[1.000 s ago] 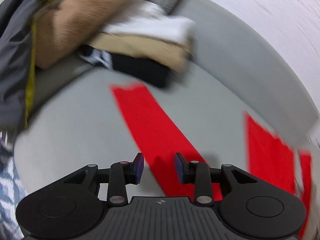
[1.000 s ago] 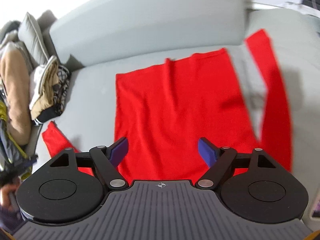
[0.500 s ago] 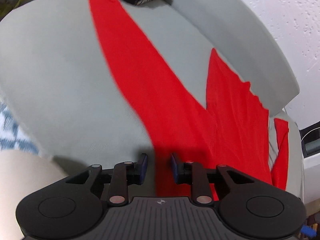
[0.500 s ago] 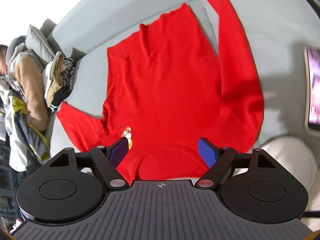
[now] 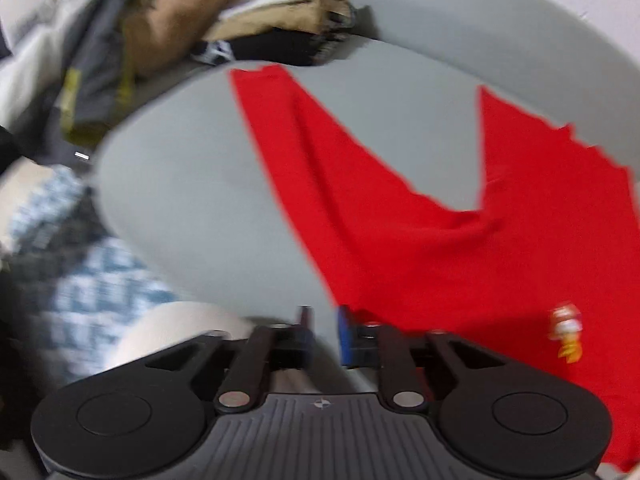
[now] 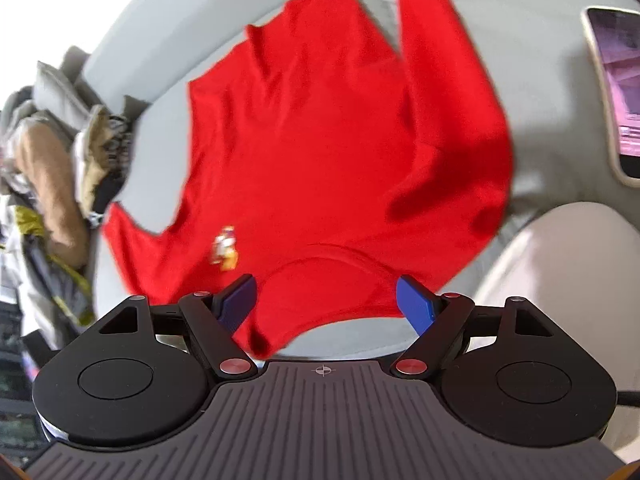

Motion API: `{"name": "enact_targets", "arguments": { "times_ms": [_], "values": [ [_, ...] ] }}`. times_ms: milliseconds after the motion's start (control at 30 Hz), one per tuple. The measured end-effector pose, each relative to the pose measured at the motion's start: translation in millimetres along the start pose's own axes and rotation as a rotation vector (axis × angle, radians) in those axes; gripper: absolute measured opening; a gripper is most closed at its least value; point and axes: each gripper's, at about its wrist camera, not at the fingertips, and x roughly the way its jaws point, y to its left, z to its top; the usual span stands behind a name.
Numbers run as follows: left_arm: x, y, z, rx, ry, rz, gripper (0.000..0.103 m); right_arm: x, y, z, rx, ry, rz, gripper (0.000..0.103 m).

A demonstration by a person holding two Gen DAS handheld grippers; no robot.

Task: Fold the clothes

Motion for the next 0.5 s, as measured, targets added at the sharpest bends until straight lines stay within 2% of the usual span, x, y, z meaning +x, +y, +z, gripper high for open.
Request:
{"name": "enact_targets", "arguments": {
  "times_ms": [33, 67, 133, 200, 233, 300, 367, 433, 500],
  "values": [
    [-5, 1, -3, -0.001, -0.020, 0.017, 0.029, 2, -4, -1, 0.001, -0.012, -0.022, 0.082],
    [-11, 2, -6, 0.001, -0.039, 0.017, 0.023, 4, -8, -3, 0.001, -0.023, -0.043, 0.082],
    [-24, -2, -11, 0.026, -0.072, -0.101, 0.012, 8, -17, -6, 0.003, -0.046, -0.086, 0.074],
    [-24, -17, -18, 0.098, -0.056, -0.260, 0.011, 18, -20, -8, -0.042, -0.080, -0.076, 0.032],
    [-24, -25, -22, 0.135, -0.046, -0.332, 0.009, 25, -21, -8, -0.070, -0.093, -0.080, 0.025],
    [-16, -47, -34, 0.227, -0.005, -0.402, 0.008, 44, -21, -6, -0.125, -0.113, -0.111, 0.021],
    [-6, -66, -48, 0.320, 0.077, -0.442, 0.008, 64, -23, -6, -0.154, -0.081, -0.148, 0.021],
    [5, -73, -59, 0.379, 0.200, -0.409, 0.006, 69, -26, -12, -0.159, -0.043, -0.166, 0.020],
    [2, -70, -56, 0.378, 0.256, -0.381, 0.006, 65, -28, -14, -0.148, 0.038, -0.191, 0.020]
  ]
}}
